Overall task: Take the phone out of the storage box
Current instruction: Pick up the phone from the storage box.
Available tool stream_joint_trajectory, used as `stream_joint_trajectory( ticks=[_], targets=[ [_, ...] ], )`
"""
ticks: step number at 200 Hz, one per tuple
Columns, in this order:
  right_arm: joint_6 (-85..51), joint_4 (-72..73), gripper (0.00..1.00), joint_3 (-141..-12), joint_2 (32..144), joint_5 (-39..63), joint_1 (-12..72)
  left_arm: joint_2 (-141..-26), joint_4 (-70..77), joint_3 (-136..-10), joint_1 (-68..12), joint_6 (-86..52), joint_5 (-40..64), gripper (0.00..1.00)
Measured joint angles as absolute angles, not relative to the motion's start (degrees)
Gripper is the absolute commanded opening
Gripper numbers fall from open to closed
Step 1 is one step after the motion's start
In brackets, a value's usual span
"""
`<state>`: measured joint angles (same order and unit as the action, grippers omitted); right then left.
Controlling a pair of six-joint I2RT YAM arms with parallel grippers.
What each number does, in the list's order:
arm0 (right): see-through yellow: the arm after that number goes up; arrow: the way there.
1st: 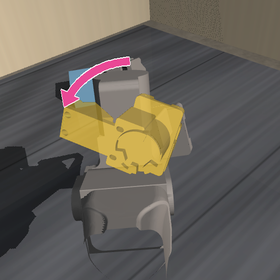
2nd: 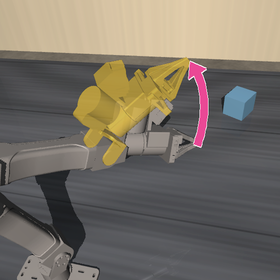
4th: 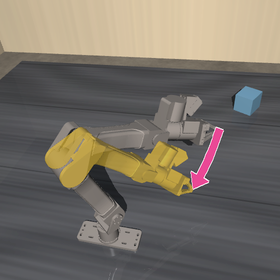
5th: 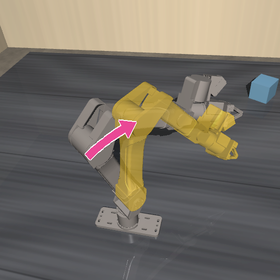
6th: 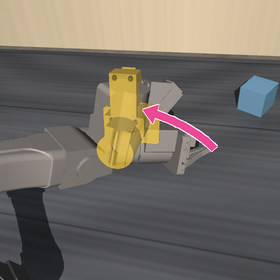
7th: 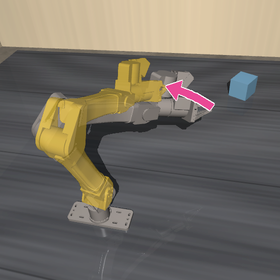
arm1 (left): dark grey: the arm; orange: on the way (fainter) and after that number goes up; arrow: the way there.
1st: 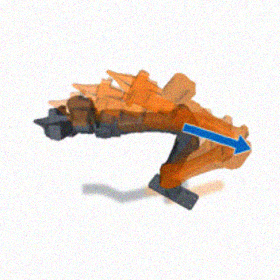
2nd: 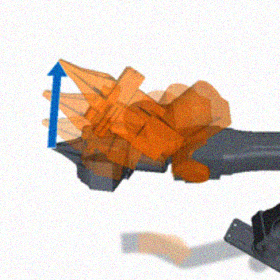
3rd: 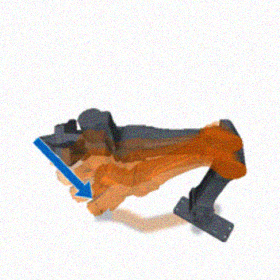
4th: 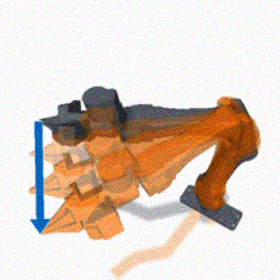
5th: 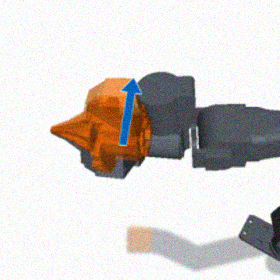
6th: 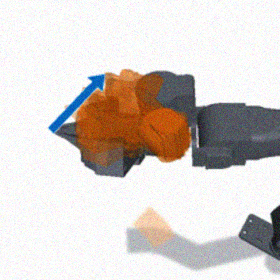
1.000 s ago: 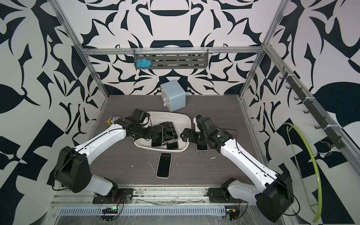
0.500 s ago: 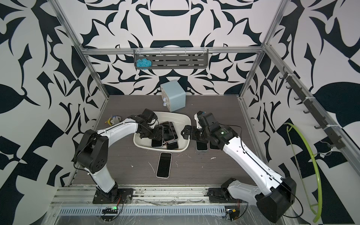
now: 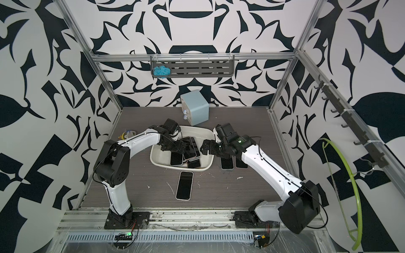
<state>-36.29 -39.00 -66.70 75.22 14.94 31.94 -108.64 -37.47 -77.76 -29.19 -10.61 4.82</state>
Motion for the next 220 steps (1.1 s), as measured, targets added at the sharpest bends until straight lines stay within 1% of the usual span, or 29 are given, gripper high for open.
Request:
stream_joint_trajectory(
  ticks=[24,82,99,101,103,127,141,170,220],
  targets=[
    [-35.2,-39.1,0.98,-67.3,75.2,15.2,31.8,-109.0,-38.1,-78.3,-29.2,-11.0,4.7,0.97],
    [-33.8,-39.5,0.98,-67.3,74.8,15.5,31.6,-108.7,-38.4,-78.5,-29.6,-13.9,2.7,0.86],
    [-34.0,-39.3,0.98,-67.3,74.5,15.7,31.6,-108.5,-38.6,-78.5,-29.8,-14.1,2.3,0.86],
    [-34.1,-39.3,0.98,-67.3,74.5,15.8,31.6,-108.5,-38.6,-78.5,-29.8,-14.1,2.3,0.83],
    [-34.1,-39.2,0.98,-67.3,74.5,15.9,31.6,-108.5,-38.7,-78.5,-29.8,-14.1,2.3,0.82],
    [-34.3,-38.9,0.98,-67.3,74.3,16.7,31.6,-108.3,-39.3,-78.6,-30.0,-13.9,2.1,0.79],
    [-34.3,-38.9,0.98,-67.3,74.2,16.8,31.6,-108.2,-40.0,-78.9,-30.0,-13.8,2.3,0.72],
    [-34.4,-38.7,0.98,-67.3,74.2,16.9,31.6,-108.0,-42.4,-80.8,-29.8,-13.5,3.7,0.64],
    [-34.5,-37.9,0.98,-67.2,74.3,16.9,31.5,-107.0,-45.1,-84.5,-29.5,-13.5,6.1,0.63]
  ],
)
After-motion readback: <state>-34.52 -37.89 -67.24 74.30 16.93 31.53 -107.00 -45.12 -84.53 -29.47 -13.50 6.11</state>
